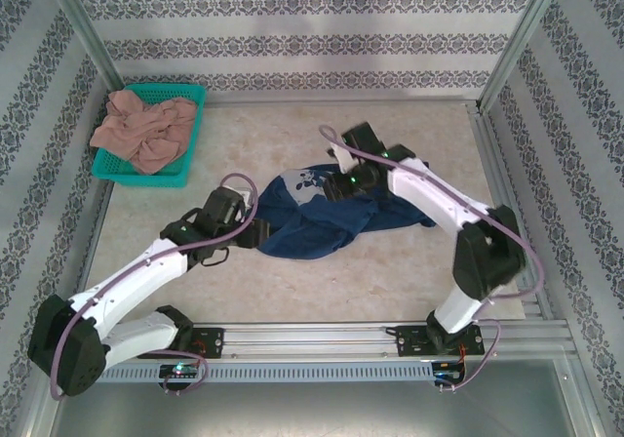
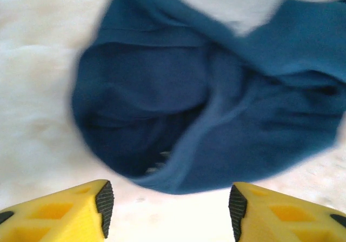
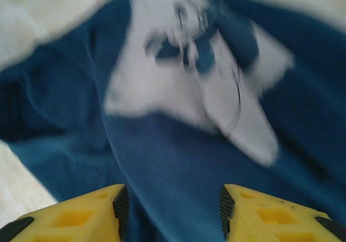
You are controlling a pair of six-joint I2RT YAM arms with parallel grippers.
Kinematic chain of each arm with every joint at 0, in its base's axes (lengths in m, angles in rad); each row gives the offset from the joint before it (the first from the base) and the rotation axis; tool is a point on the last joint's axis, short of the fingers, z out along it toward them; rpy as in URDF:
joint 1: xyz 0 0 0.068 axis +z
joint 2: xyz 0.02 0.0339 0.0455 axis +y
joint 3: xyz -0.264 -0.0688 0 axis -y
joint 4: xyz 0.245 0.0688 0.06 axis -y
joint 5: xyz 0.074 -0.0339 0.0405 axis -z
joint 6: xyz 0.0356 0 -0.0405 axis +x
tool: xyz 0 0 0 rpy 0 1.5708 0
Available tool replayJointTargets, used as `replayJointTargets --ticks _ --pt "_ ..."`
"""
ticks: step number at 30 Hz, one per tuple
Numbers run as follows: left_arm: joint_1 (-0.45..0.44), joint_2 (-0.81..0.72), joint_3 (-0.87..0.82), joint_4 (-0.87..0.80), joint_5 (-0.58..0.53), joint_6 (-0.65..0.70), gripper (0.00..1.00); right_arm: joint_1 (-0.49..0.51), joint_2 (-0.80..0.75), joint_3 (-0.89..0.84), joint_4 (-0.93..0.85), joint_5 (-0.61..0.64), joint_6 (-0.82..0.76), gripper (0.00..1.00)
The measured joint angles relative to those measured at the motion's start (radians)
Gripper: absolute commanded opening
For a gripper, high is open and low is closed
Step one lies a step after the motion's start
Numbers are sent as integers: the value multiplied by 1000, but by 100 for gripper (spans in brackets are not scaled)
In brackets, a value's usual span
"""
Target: Fold the inside-out t-shirt
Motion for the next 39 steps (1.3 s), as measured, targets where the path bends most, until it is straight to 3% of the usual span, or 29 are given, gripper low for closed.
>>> replayJointTargets --ticks 2,6,10,12,14,19,21,24,30,34,39 --pt "-29 61 -5 75 63 -2 61 5 -76 -114 14 0 45 53" --pt "-40 343 94 177 130 20 62 16 -87 -222 59 36 88 61" --pt "-43 539 191 210 134 75 60 18 -44 -263 99 66 109 61" --pt "-43 597 235 211 128 100 53 18 -8 -262 124 73 116 58" --pt "-43 639 269 212 124 121 42 18 26 -262 140 87 125 50" --pt "-43 690 299 214 117 158 4 5 58 -261 162 121 132 7" --pt "-42 683 299 214 121 165 0 -14 54 -259 166 125 129 0" --pt "-34 621 284 216 138 166 0 -58 6 -259 161 127 125 0" --pt "37 285 178 233 226 120 0 -142 -205 -255 129 93 125 0" --pt "70 90 132 230 270 89 0 -167 -263 -245 110 37 126 8" --pt "80 -22 81 219 300 67 0 -158 -208 -223 85 24 121 29"
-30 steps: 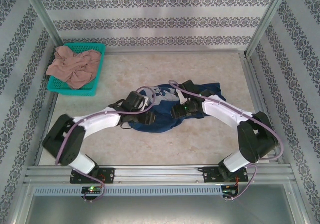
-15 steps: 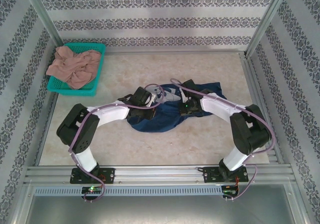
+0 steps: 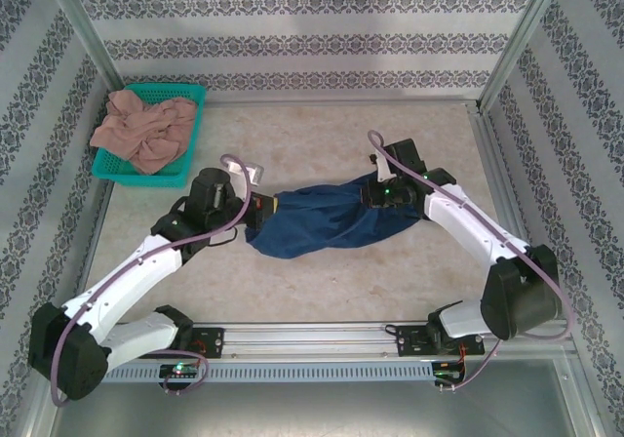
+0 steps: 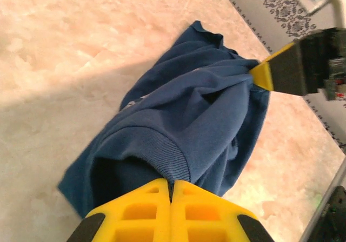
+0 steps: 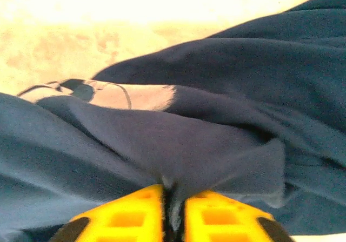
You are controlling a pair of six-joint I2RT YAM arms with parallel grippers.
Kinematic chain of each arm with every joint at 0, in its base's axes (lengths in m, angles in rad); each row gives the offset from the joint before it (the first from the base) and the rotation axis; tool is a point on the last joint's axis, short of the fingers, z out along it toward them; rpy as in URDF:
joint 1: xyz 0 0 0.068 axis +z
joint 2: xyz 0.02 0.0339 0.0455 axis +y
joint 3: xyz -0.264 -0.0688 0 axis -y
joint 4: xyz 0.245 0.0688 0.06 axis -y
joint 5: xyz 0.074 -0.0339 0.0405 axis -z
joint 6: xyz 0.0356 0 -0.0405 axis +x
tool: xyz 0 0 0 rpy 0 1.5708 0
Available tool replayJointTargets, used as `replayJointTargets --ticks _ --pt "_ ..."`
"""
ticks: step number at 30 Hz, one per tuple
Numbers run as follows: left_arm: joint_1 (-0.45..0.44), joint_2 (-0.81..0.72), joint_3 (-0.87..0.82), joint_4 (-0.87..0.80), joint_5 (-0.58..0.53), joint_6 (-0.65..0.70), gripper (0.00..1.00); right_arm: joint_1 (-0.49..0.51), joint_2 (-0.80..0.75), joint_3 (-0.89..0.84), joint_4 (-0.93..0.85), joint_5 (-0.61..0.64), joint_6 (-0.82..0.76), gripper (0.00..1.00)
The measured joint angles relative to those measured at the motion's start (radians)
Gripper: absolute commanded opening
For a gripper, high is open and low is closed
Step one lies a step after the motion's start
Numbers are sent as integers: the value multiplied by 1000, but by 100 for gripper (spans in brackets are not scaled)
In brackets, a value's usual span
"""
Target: Fold the inside-out t-shirt
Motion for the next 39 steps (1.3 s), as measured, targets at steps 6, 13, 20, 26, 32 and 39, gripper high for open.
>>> replayJointTargets --ticks 6,13,20,26,32,39 --pt "3 11 -51 -17 14 -19 0 128 -30 -33 26 83 -58 54" --pt "4 13 -51 -39 10 -23 0 304 -42 -79 90 126 -151 73" --pt "5 13 -45 -63 -22 -23 0 413 50 -118 94 271 -163 72" --pt "17 -5 -43 -90 -67 -23 0 412 164 -119 86 361 -126 30" --pt "20 -35 -44 -156 -198 -31 0 353 140 -100 64 320 -121 4" --pt "14 -29 -85 -178 -269 -22 49 180 -75 -133 169 -89 -64 0"
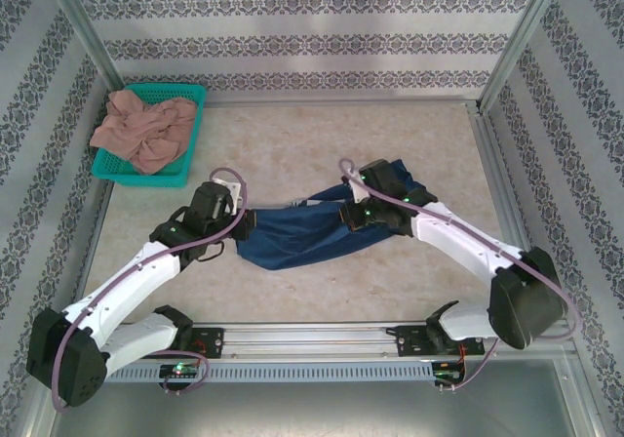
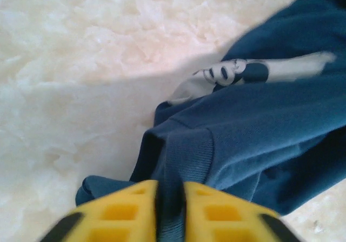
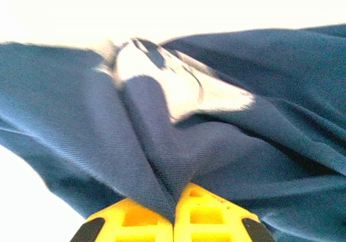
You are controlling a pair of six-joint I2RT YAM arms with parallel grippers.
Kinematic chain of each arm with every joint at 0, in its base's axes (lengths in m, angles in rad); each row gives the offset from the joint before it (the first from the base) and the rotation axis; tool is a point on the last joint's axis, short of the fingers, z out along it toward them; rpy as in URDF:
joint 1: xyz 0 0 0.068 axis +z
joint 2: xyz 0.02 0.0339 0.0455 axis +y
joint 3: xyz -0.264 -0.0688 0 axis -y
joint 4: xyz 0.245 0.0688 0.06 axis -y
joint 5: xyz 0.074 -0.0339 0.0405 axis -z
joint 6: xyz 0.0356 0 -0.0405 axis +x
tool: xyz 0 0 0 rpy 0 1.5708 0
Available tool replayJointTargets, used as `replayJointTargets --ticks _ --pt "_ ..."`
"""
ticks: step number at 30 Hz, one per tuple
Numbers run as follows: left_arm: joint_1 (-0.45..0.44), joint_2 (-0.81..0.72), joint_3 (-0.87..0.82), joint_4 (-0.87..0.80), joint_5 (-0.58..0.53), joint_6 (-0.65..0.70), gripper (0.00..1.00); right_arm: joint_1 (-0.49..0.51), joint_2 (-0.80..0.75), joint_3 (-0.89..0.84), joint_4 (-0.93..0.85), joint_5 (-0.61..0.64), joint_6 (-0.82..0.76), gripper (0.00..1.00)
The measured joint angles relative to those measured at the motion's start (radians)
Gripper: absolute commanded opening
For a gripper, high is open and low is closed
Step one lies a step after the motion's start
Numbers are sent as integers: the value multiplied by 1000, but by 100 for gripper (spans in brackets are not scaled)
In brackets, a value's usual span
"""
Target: Fold the inside-out t-shirt
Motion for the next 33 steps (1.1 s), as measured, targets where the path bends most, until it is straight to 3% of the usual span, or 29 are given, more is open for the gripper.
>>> replayJointTargets --ticks 8,11,14,17,21,25,28,33 --pt "-152 3 -11 150 45 84 68 -56 -10 -3 43 -267 37 0" --pt "-222 113 46 183 43 154 78 -68 -10 -3 50 -305 43 0" --pt "-263 269 128 200 37 225 79 -71 -10 -4 50 -329 43 0" --pt "-273 420 200 224 1 278 60 -71 -18 -21 58 -346 42 0" --pt "-266 605 324 236 34 292 0 -79 -63 -75 56 -310 48 7" --pt "-214 634 368 237 225 190 0 -61 -105 -88 14 -66 100 25" --pt "-160 577 355 234 346 69 0 17 -134 -116 23 122 130 38" --pt "-143 483 355 194 433 -59 0 144 -219 -224 94 254 169 55"
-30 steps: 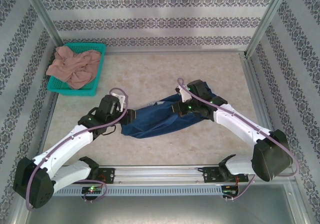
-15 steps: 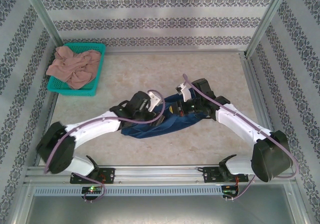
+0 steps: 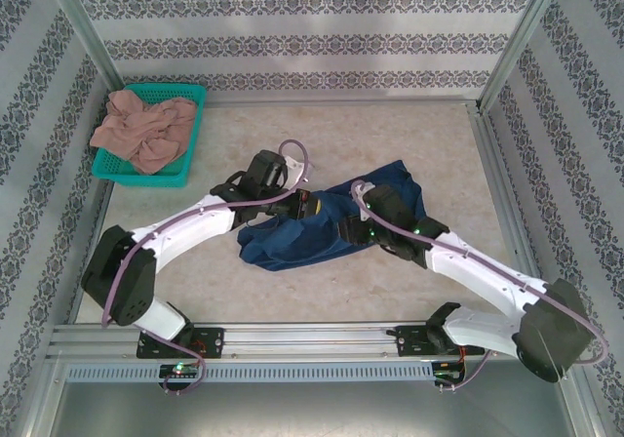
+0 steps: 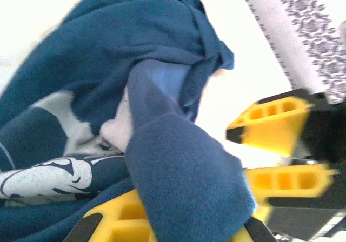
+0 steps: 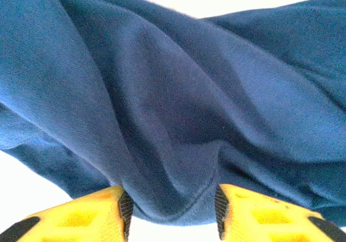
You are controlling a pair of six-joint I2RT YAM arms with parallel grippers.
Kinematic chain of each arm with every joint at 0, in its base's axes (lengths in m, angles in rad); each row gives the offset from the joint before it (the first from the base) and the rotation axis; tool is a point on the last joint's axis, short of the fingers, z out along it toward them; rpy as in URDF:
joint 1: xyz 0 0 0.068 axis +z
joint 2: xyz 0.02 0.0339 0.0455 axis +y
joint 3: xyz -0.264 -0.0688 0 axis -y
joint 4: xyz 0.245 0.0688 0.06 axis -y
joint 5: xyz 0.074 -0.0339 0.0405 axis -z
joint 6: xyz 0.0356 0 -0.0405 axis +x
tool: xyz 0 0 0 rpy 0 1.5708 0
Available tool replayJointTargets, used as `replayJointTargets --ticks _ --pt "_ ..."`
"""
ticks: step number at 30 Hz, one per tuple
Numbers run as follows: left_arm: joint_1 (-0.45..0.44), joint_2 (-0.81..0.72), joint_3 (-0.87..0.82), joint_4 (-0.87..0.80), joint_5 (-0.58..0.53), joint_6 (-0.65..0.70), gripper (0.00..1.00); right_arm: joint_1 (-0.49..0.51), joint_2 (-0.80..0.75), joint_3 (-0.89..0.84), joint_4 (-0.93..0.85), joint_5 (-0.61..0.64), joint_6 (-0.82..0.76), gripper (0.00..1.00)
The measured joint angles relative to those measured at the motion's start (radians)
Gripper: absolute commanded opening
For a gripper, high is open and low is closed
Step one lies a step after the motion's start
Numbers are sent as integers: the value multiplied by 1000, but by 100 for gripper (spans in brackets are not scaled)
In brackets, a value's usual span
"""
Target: Fold the inside-out t-shirt
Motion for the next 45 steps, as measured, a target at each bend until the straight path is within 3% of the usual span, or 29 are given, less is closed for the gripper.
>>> replayJointTargets --ticks 6,13,15,21,23,25,27,29,34,39,45 --pt "-1 -18 0 -45 31 -69 0 98 -28 -79 116 54 45 76" --pt "-1 -24 0 -73 33 -91 0 177 83 -78 243 107 61 77" --pt "-1 -29 0 -80 33 -91 0 182 128 -73 248 151 62 68" --pt "13 -69 -1 -105 30 -91 0 115 159 -74 259 199 26 17" --pt "30 -86 -6 -114 30 -89 0 64 125 -85 289 117 3 2" --pt "48 -100 -10 -134 7 -77 3 14 84 -94 318 -11 -10 0" --pt "58 -108 -11 -167 -59 -57 14 -30 41 -107 350 -159 -16 0" --pt "61 -116 -11 -205 -152 -33 34 -64 2 -121 382 -299 -9 0" --pt "57 -144 -21 -263 -359 23 56 -119 -34 -146 462 -527 48 0" --pt "-10 -251 -60 -313 -525 55 62 -141 -13 -157 541 -626 106 0" --pt "-142 -377 -98 -329 -567 56 60 -157 12 -161 580 -667 127 0"
